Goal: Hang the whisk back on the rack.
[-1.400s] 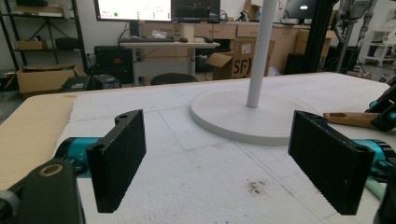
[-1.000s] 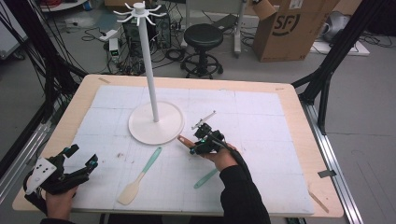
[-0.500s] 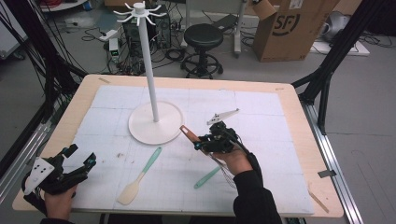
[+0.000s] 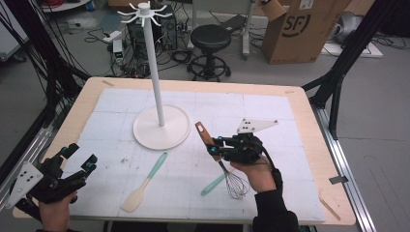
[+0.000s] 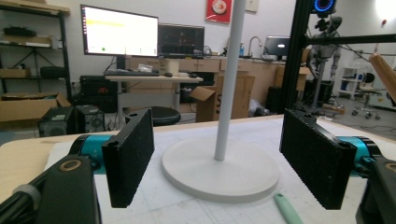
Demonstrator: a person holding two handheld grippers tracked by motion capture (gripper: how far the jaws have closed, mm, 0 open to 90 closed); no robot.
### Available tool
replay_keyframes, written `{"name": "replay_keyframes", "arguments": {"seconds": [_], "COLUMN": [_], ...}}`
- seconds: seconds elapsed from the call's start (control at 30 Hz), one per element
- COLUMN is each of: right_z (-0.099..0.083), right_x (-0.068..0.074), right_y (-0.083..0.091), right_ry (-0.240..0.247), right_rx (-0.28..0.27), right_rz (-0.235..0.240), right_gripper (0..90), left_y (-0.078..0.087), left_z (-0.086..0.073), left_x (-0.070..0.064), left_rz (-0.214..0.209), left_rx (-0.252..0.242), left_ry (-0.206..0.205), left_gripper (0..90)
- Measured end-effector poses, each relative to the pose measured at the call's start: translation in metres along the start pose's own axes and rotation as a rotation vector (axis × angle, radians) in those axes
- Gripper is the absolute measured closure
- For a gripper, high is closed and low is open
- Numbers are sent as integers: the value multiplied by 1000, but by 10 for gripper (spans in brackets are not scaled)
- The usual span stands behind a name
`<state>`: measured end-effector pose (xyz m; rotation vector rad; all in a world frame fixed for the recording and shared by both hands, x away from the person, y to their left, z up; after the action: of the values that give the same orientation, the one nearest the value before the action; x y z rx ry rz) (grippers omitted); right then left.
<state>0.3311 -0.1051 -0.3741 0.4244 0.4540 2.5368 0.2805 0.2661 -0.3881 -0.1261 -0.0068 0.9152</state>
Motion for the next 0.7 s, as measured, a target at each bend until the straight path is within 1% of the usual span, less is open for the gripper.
{"name": "replay_keyframes", "arguments": {"seconds": [0.03,0.07,0.1,0.13,0.17,0.2,0.23,0.27,0.3,0.33,0.37,0.4,0.43,0.47,0.5,0.53,0.57,0.6,0.63,0.67,0.7], "right_z": [1,3,5,5,7,13,15,15,17,20,20,22,23,24,24,27,27,31,33,36,36], "right_x": [0,0,2,2,2,5,6,6,7,11,11,15,16,19,19,25,25,31,35,39,39], "right_y": [3,6,9,9,12,16,18,18,19,20,20,20,19,17,17,14,14,10,8,7,7], "right_ry": [-8,-8,-14,-14,-9,-7,-12,-12,-8,1,1,8,16,23,23,32,32,47,52,57,57], "right_rx": [-17,-34,-46,-46,-63,-92,-103,-103,-112,-118,-118,-123,-127,-129,-129,-132,-132,-141,-146,-152,-152], "right_rz": [9,12,21,21,22,36,46,46,50,55,55,67,66,71,71,84,84,99,108,116,116], "right_gripper": [709,709,709,709,709,709,709,709,708,708,708,708,708,708,708,707,707,707,707,707,707], "left_y": [0,-1,-4,-4,-5,-9,-11,-11,-14,-19,-19,-22,-28,-32,-32,-40,-40,-49,-54,-58,-58], "left_z": [0,3,8,8,11,17,20,20,23,30,30,34,42,47,47,57,57,69,74,80,80], "left_x": [0,-1,-4,-4,-6,-10,-12,-12,-14,-19,-19,-22,-28,-31,-31,-38,-38,-46,-50,-54,-54], "left_rz": [0,-9,-28,-28,-37,-67,-77,-77,-93,-125,-125,-143,-186,-211,-211,-269,-269,-329,-360,-385,-385], "left_rx": [0,1,6,6,14,25,32,32,38,45,45,51,58,56,56,53,53,47,44,40,40], "left_ry": [0,1,1,1,-6,-7,-11,-11,-14,-11,-11,-14,-13,-3,-3,20,20,49,65,72,72], "left_gripper": [267,267,267,263,263,262,262,260,260,256,256,257,257,261,263,269,278,285,301,323,326]}}
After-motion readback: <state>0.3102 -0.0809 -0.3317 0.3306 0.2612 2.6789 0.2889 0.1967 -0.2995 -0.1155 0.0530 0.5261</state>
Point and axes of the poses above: each handheld gripper's, and its own axes: y roughly backward along the jaws, z roughly out of its top, x roughly to its left, the point moved 9 cm from there along -y, roughly forward along the jaws, and after that the axes turned 8 degrees about -z, right-handed, at the moved point
